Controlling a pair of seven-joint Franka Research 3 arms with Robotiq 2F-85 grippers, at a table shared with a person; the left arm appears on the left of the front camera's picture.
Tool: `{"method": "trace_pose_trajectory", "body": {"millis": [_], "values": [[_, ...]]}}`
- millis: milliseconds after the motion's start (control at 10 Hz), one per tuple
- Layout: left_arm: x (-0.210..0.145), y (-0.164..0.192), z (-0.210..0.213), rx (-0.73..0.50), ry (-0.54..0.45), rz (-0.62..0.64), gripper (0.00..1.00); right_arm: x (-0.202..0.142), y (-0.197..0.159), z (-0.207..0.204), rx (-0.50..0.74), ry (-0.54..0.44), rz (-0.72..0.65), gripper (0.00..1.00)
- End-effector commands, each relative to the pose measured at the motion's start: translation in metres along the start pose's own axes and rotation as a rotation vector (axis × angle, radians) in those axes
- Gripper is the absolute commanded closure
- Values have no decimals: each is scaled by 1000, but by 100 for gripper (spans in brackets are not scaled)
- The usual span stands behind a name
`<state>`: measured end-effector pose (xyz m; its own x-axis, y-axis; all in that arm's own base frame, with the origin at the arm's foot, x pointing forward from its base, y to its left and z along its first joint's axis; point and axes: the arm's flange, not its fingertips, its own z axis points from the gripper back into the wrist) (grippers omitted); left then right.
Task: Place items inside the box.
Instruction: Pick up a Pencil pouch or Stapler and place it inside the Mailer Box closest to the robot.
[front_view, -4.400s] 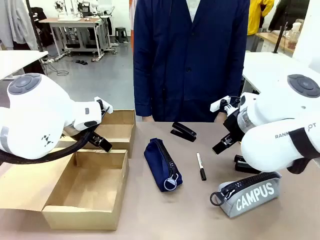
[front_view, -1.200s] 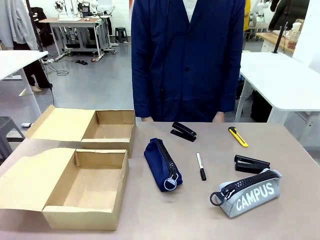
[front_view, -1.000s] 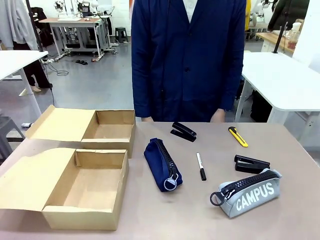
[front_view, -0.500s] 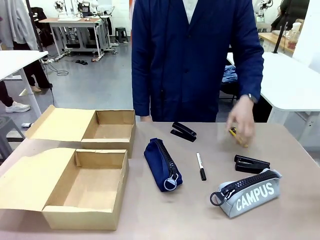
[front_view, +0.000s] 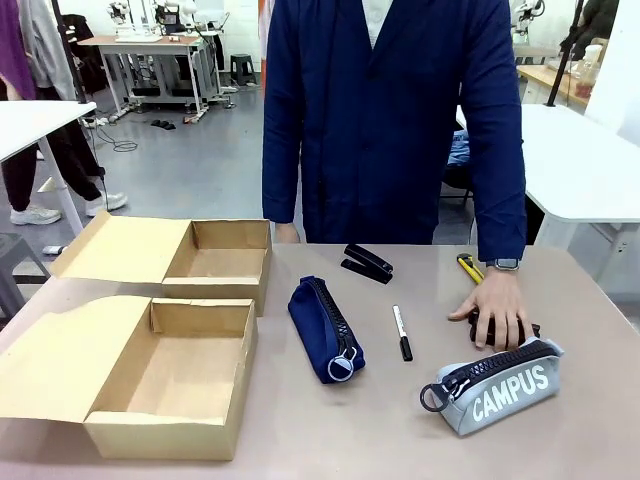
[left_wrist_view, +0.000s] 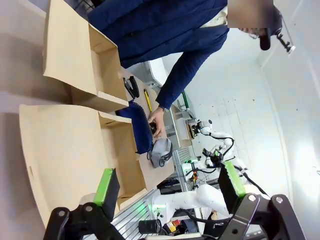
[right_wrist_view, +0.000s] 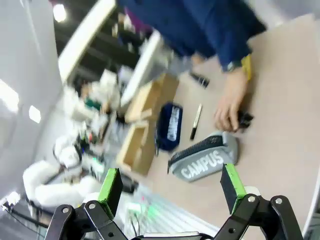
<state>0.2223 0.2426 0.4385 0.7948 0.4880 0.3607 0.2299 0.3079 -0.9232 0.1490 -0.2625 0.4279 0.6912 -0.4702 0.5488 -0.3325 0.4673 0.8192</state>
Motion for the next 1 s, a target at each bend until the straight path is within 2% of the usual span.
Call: {"method": "trace_pose_trajectory", "body": {"millis": [0,300,400,600,700,900], "values": [[1,0,0,-20,-7,-23,0,23,10,-53,-4,159,31,0],[1,0,0,-20,-7,-23,0,23,10,-53,-4,159,31,0],[1,0,0,-20,-7,-23,0,14,6,-36,6,116,12,0],[1,0,0,-20,-7,-23,0,31,26,-81,5,272,184,0],[1,0,0,-20,-7,-23,0,35,41,-113,33,388,309,0],[1,0,0,-20,-7,-23,0,27,69,-191,7,691,560,0]]}}
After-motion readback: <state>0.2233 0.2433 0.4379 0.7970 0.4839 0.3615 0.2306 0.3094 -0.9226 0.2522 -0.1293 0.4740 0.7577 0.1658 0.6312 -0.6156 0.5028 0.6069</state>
